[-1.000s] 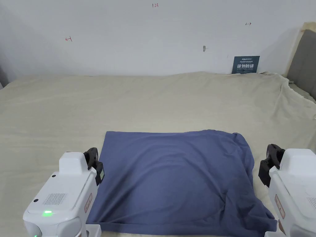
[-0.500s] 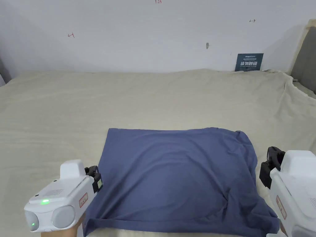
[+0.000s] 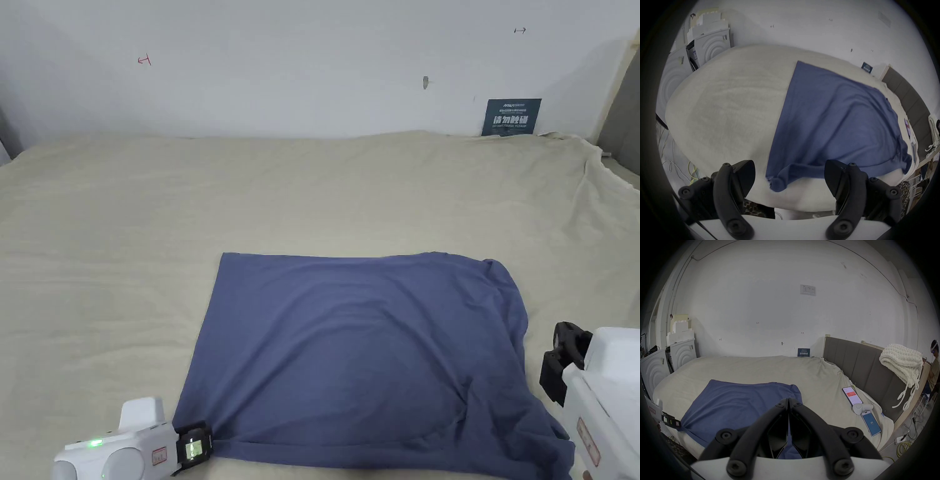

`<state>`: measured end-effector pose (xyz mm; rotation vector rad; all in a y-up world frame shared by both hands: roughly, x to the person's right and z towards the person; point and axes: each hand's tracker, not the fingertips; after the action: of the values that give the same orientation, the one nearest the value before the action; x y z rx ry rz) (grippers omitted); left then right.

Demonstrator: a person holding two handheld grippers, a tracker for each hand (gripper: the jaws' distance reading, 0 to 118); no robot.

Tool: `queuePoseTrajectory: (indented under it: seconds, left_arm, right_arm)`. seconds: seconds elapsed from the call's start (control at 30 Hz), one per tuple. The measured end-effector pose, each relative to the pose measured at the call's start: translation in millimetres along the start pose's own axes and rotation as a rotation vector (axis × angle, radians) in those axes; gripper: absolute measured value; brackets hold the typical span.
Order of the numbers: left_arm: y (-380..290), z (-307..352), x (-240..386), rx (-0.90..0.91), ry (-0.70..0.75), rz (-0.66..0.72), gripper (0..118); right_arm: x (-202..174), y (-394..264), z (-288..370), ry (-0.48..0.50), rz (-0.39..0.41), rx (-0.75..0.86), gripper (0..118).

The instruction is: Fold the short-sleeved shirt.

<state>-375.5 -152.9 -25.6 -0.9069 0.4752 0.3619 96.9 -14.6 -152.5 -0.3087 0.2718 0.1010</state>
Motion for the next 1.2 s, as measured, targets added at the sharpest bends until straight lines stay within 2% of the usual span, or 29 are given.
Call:
queuePoseTrajectory:
  seconds: [0.13, 0.17, 0.23, 0.3, 0.33, 0.37, 0.4, 0.43, 0.53, 0.6, 0.63, 0.67, 0.7, 0.77, 0.87, 1.07, 1.13, 1.2]
  left_arm:
    - [-4.4, 1.6, 6.2, -0.035, 0.024, -0.006, 92]
    - [-6.4, 2.8, 8.0, -0.045, 0.025, -0.010, 87]
    - [-10.2, -1.8, 10.1, -0.066, 0.017, -0.027, 67]
    - [-15.8, -9.8, 10.9, -0.065, 0.008, -0.043, 56]
    - [-18.0, -10.9, 12.7, -0.039, 0.015, -0.068, 43]
    - [-18.0, -8.5, 15.0, -0.026, -0.004, -0.096, 20]
    - [-17.6, -6.1, 17.5, -0.021, -0.046, -0.113, 9]
    - [-19.7, -1.1, 21.3, -0.019, -0.096, -0.105, 9]
    - [-19.3, 4.8, 30.3, 0.000, -0.044, -0.143, 8]
    - [-11.6, 0.3, 18.4, 0.019, -0.063, -0.118, 8]
    - [-8.9, 4.0, 16.6, 0.028, -0.076, -0.102, 8]
    - [-7.1, 6.9, 15.5, 0.036, -0.082, -0.093, 8]
    - [-4.6, 16.5, 17.0, 0.044, -0.087, -0.089, 8]
    - [0.1, 24.8, 15.9, 0.056, -0.097, -0.081, 8]
    - [6.1, 30.0, 13.4, 0.074, -0.119, -0.064, 8]
    - [12.3, 36.6, 18.7, 0.108, -0.124, -0.073, 8]
    - [13.1, 34.2, 19.2, 0.110, -0.124, -0.077, 8]
    - [13.8, 33.5, 18.9, 0.109, -0.123, -0.078, 8]
  right_arm:
    - [1.8, -2.1, -0.8, -0.003, 0.003, -0.010, 0]
    - [2.3, -2.6, -1.1, -0.003, 0.002, -0.013, 0]
    - [3.2, -3.8, -1.2, -0.006, 0.000, -0.020, 0]
    - [5.1, -5.0, -0.7, -0.005, -0.005, -0.028, 0]
    - [6.9, -5.5, 0.1, -0.004, -0.011, -0.033, 0]
    - [8.3, -6.6, 0.9, -0.002, -0.016, -0.036, 0]
    - [9.8, -7.8, 1.3, -0.002, -0.020, -0.039, 0]
    - [11.4, -9.3, 0.7, -0.003, -0.022, -0.046, 0]
    - [18.4, -18.0, -4.9, -0.002, -0.037, -0.101, 1]
    - [25.4, -28.5, -12.7, 0.012, -0.053, -0.180, 9]
    - [29.0, -36.0, -18.2, 0.014, -0.058, -0.226, 20]
    - [32.3, -43.1, -23.4, 0.020, -0.064, -0.279, 39]
    - [36.8, -52.1, -29.8, 0.027, -0.070, -0.332, 54]
    - [43.1, -69.9, -38.9, 0.036, -0.100, -0.424, 72]
    - [49.4, -94.5, -48.5, 0.031, -0.138, -0.511, 77]
    - [49.2, -136.3, -60.0, 0.020, -0.106, -0.623, 76]
    - [48.2, -144.0, -62.5, 0.033, -0.113, -0.641, 73]
    - [47.8, -150.1, -63.5, 0.039, -0.118, -0.646, 59]
